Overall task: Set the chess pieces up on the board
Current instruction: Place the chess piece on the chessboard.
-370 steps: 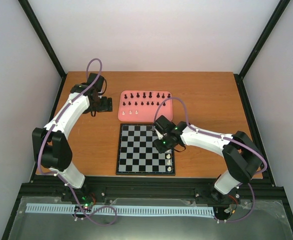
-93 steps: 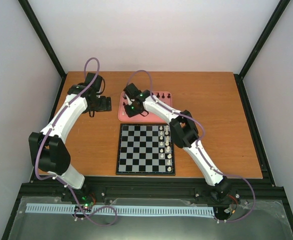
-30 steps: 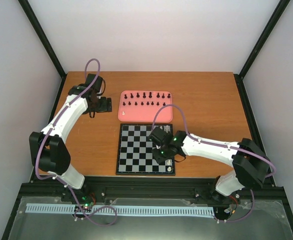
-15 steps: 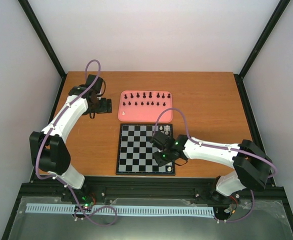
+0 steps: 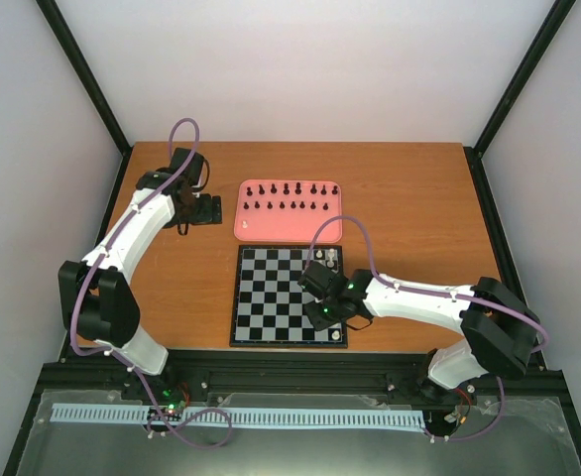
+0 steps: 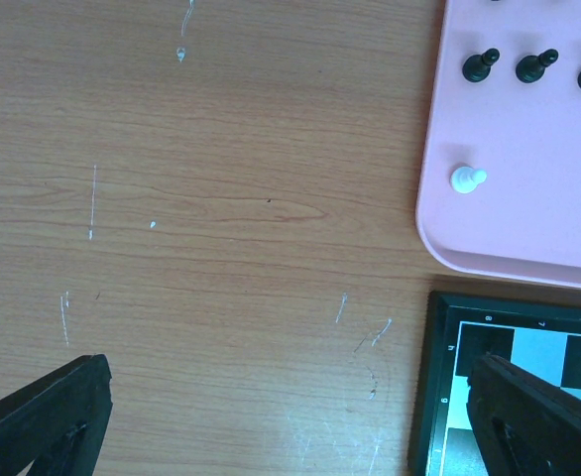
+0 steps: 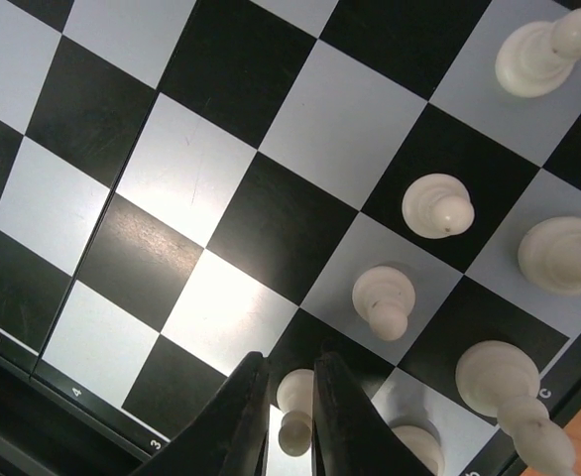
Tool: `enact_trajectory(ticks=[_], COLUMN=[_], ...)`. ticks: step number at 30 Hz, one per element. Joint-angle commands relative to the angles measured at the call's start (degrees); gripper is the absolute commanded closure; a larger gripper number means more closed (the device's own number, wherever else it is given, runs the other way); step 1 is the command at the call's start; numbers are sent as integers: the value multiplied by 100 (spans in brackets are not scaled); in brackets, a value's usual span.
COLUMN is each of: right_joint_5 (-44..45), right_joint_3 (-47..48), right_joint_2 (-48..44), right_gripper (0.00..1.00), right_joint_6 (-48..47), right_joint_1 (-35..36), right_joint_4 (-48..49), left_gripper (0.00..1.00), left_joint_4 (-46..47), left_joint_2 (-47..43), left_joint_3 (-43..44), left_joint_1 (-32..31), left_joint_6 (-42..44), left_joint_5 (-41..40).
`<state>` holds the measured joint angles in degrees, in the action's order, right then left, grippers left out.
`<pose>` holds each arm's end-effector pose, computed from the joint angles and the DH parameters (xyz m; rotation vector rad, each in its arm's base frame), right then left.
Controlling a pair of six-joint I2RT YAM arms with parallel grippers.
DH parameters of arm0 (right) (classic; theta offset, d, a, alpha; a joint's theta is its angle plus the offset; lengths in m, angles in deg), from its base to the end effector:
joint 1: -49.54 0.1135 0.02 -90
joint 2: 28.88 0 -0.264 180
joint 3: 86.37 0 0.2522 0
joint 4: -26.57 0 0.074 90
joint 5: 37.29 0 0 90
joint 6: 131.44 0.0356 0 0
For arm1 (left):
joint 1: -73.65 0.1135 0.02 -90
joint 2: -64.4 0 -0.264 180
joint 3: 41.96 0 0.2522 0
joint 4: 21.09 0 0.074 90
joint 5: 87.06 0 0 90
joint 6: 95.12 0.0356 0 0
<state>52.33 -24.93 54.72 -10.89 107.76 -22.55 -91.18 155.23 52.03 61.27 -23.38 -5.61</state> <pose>0.1364 0.2206 0.1769 -0.6934 2.8089 0.3404 0.3122 -0.0631 0.2909 -0.1806 2.7087 0.0493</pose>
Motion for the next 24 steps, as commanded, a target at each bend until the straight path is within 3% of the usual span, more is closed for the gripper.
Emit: enact_trajectory(ticks=[1, 7, 11, 18, 24], right_joint_5=[178, 176, 337, 387, 655], right_joint_3=[-26, 55, 314, 1024, 2403], right_joint_2=[6, -20, -144, -167, 407], right_gripper=[83, 83, 71, 68, 61], right_joint_6=[33, -40, -123, -356, -716], right_joint_1=[49, 50, 52, 49, -39], right_joint_4=[103, 17, -203, -735, -1166], left_gripper=[0, 0, 0, 0, 0], left_joint_4=[95, 88, 82, 79, 40], left_joint_2=[-17, -19, -36, -62, -100], left_joint_3=[65, 74, 60, 79, 145], left_joint_1=[-27, -23, -27, -26, -25], left_joint_6=[-89, -85, -90, -89, -90], left_joint_5=[-21, -14, -16, -8, -58])
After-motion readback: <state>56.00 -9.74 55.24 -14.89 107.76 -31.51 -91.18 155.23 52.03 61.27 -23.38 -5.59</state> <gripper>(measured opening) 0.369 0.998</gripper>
